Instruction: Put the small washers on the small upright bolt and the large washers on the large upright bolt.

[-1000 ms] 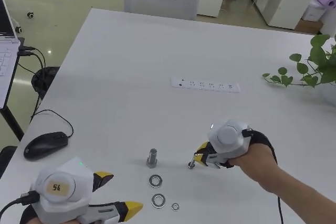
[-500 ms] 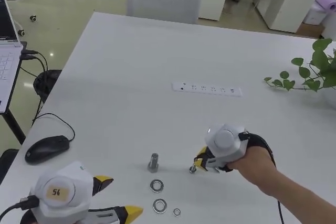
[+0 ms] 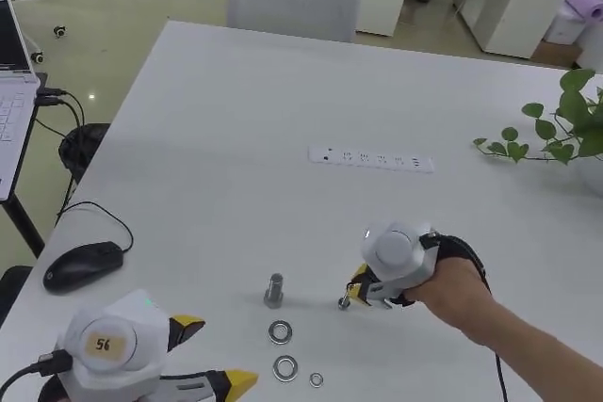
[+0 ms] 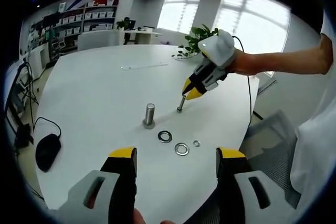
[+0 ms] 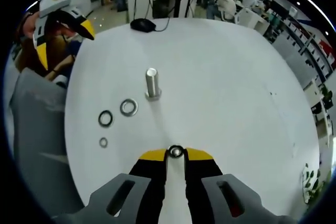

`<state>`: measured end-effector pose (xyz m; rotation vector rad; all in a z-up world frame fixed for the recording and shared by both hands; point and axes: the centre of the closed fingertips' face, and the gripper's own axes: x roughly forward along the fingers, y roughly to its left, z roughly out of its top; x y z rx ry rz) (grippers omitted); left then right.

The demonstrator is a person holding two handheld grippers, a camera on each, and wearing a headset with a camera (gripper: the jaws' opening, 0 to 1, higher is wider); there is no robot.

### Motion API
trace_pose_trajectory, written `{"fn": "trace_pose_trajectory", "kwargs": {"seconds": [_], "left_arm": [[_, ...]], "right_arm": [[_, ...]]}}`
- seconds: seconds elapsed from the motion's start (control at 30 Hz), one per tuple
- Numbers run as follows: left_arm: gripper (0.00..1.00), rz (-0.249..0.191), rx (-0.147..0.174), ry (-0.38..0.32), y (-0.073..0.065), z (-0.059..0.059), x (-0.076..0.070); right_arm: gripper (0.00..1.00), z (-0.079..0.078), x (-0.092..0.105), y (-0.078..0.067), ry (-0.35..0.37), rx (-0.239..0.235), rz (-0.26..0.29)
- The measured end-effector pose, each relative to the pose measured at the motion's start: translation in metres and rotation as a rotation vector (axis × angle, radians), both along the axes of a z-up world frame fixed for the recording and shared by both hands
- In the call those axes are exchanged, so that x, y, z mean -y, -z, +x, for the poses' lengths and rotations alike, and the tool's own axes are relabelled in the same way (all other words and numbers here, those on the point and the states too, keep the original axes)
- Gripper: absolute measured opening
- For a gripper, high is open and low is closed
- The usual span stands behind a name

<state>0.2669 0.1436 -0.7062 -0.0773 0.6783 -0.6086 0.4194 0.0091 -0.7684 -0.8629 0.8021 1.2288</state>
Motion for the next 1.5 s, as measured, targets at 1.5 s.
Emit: {"fn": "trace_pose_trajectory", "kwargs": {"seconds": [1.5], "left_arm": [[0.6, 0.008, -0.01, -0.012, 0.002, -0.005, -0.004]], "right_arm": [[0.23, -0.005, -0.002, 0.037, -0.011, -0.017, -0.05]]}}
